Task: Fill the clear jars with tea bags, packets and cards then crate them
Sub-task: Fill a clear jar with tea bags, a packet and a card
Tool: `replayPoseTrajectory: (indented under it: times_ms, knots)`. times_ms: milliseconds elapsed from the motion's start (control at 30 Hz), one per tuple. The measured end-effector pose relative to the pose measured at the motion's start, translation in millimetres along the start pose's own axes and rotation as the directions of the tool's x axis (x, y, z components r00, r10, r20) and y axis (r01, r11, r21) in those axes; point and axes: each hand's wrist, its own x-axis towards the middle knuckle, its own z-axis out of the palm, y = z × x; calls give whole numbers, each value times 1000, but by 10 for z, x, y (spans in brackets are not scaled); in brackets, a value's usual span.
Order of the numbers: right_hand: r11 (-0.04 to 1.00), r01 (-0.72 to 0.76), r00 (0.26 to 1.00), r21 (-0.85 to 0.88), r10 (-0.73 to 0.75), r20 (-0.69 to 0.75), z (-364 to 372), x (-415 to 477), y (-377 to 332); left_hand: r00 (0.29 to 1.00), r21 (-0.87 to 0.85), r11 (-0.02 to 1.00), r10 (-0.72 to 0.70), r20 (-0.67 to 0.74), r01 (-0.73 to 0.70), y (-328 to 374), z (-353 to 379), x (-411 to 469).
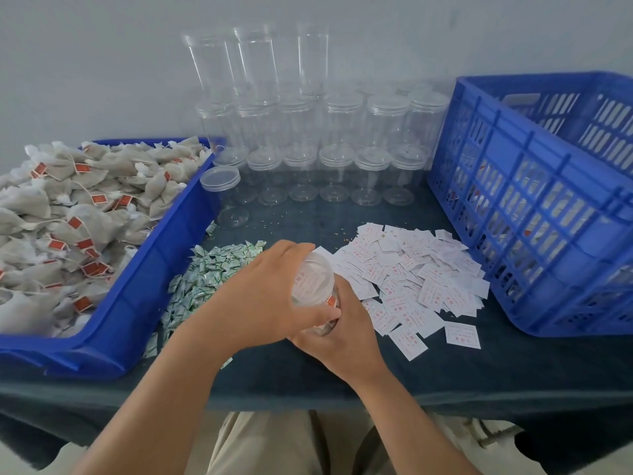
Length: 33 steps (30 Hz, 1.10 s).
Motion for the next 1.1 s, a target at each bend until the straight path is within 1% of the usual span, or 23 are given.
replayPoseTrajectory:
  times_ms: [100,133,167,233,300,333,433,533,600,667,733,800,833,867,900,933,967,1000,1033,1100]
  knots:
    - [999,33,999,-27,-34,-13,0,13,49,998,58,998,25,66,-29,98,3,14]
    - [999,34,999,-39,-35,-14,-4,22,58,998,76,997,25,59,-29,157,40,21]
    - [999,36,999,-19,-36,-14,-2,32,55,1000,93,996,11,25,-13,220,93,24]
    - [997,76,997,-2,-76,-29,-9,52,35,995,131,990,-31,-91,43,343,206,49]
    - [993,100,994,-58,-102,-38,-21,60,8,984,150,986,-41,-175,68,399,278,97]
    - [994,91,995,-55,-93,-41,-30,52,16,981,129,990,-39,-191,64,399,285,121]
    - [998,26,998,52,-24,-54,-59,6,45,985,22,1000,4,-171,0,321,239,156]
    - [991,15,1000,136,-15,-1,-86,-2,8,982,-34,990,129,-139,-135,243,154,131]
    - [988,11,999,154,-15,28,-99,12,-25,969,-54,973,218,-115,-225,196,96,110]
    - [982,0,998,188,-13,66,-112,14,-39,951,-110,946,295,-88,-304,157,46,108]
    - [978,-26,993,205,2,117,-116,3,-29,931,-261,895,360,-53,-361,112,13,115]
    - [979,-39,988,200,8,154,-99,-12,-32,918,-400,836,395,-36,-376,40,-6,120]
    - [979,-47,987,197,15,160,-90,-18,-47,919,-411,831,393,-42,-374,1,-18,117]
    - [979,-52,987,198,20,159,-73,-17,-40,926,-374,852,373,-60,-367,-39,-28,112]
    - [977,-57,988,206,25,152,-70,-8,-40,940,-297,893,330,-80,-339,-70,-37,105]
    - [976,-57,990,212,28,141,-69,0,-37,962,-198,942,255,-100,-270,-81,-56,89]
    - [975,-61,992,216,35,120,-70,11,-38,982,-114,979,159,-105,-171,-86,-77,71]
    - [976,-60,994,208,41,97,-69,16,-20,994,-69,995,68,-84,-74,-81,-92,49]
    - [979,-56,996,197,41,80,-61,26,-16,999,-47,999,1,-43,-3,-67,-96,23]
    - [982,-53,996,180,39,80,-29,24,0,996,-28,997,-76,40,78,8,-59,-34]
